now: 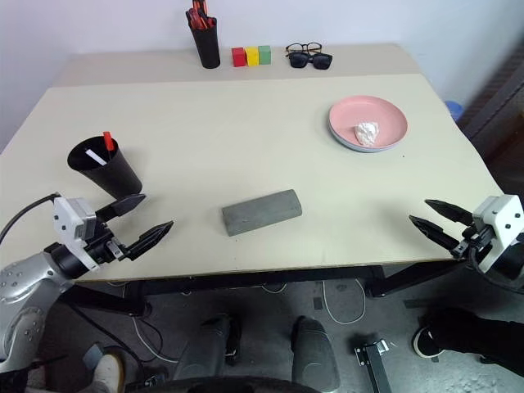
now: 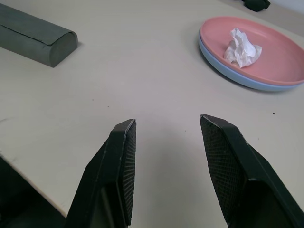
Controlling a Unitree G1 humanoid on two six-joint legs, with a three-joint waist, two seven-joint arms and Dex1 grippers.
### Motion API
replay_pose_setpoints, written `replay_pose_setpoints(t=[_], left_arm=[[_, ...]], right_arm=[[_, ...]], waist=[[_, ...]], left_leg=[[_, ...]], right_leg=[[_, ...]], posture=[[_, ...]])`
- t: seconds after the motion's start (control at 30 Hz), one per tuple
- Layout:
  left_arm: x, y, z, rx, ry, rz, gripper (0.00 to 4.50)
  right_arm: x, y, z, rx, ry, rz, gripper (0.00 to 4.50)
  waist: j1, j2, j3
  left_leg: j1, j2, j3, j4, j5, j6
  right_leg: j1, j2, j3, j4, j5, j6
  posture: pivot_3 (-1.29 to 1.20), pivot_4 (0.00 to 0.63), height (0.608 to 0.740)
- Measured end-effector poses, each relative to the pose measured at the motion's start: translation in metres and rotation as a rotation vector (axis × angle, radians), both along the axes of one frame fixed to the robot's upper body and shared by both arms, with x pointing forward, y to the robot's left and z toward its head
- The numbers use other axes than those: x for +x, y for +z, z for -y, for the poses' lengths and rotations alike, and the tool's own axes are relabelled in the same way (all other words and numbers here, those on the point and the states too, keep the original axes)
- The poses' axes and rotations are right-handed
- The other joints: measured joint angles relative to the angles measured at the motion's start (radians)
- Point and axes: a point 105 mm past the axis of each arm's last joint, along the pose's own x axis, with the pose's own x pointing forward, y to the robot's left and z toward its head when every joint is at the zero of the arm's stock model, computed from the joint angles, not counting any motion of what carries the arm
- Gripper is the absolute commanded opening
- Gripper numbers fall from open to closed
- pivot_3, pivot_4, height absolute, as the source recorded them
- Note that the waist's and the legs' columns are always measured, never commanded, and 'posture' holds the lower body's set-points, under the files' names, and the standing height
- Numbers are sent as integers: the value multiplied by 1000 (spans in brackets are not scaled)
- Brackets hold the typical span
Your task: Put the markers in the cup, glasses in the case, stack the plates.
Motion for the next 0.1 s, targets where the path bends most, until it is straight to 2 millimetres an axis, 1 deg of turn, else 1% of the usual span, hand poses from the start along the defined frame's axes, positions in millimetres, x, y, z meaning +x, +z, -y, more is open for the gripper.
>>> replay_pose_setpoints(t=[0.1], left_arm=[[3,4,0,4,-9,5,4500]], right_arm=[[1,-2,-3,17,-8,12,2134]], waist=[[2,0,0]], left_leg=[[0,1,0,0,0,0]], right_leg=[[-1,1,0,2,0,1]], posture=[[0,150,740]])
